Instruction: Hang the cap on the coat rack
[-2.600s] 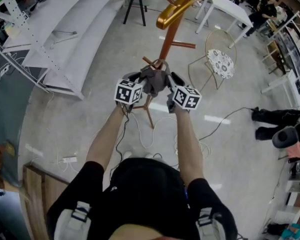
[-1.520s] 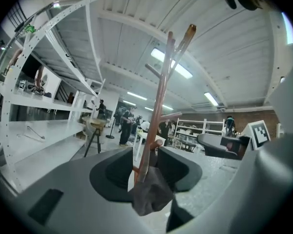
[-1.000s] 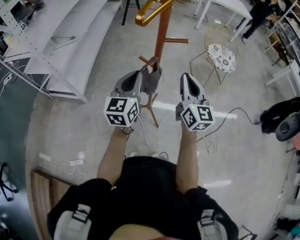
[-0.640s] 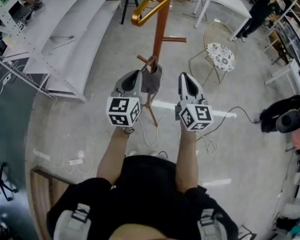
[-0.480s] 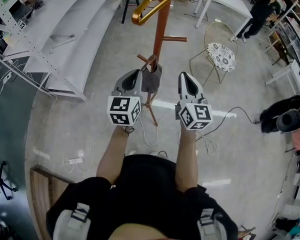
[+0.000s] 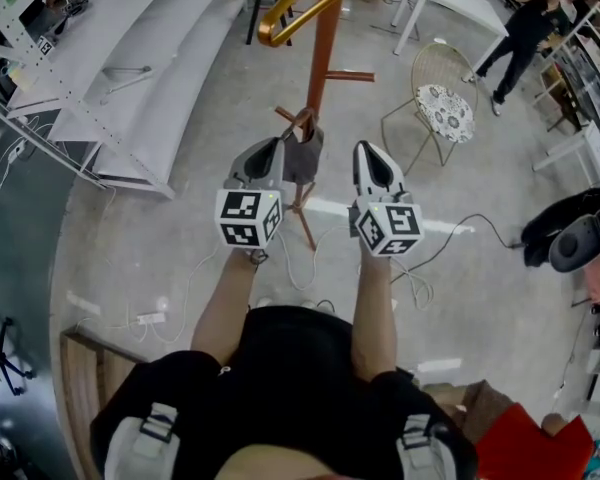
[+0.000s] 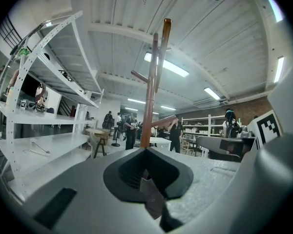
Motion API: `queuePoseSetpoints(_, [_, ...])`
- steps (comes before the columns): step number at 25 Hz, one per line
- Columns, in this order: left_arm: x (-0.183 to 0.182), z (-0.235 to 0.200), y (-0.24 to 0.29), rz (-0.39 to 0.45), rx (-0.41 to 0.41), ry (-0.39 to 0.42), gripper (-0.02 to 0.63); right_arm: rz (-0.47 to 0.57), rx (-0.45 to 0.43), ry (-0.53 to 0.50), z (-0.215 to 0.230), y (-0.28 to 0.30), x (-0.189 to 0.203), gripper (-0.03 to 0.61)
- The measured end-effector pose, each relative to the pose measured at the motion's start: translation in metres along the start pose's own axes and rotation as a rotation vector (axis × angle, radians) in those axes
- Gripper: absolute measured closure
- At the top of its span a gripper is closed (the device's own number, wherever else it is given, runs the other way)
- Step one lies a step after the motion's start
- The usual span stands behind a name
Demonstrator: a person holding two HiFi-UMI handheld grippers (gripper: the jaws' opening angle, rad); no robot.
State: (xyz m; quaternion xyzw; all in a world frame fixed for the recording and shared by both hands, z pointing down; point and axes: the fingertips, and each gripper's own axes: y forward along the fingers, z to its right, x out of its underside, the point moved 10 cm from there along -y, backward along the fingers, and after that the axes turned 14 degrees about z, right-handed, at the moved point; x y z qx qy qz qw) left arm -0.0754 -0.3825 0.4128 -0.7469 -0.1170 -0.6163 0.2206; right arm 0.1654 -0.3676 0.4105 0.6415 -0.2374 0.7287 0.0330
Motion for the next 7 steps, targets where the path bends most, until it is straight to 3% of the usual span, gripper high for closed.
queuePoseSetpoints(7, [0.0021,0.0023,0.0014,-0.006,0.008,-0.003,0.615,-0.006,-0.023,-0.004,-0.0014,0.0033,0.0018,0.584])
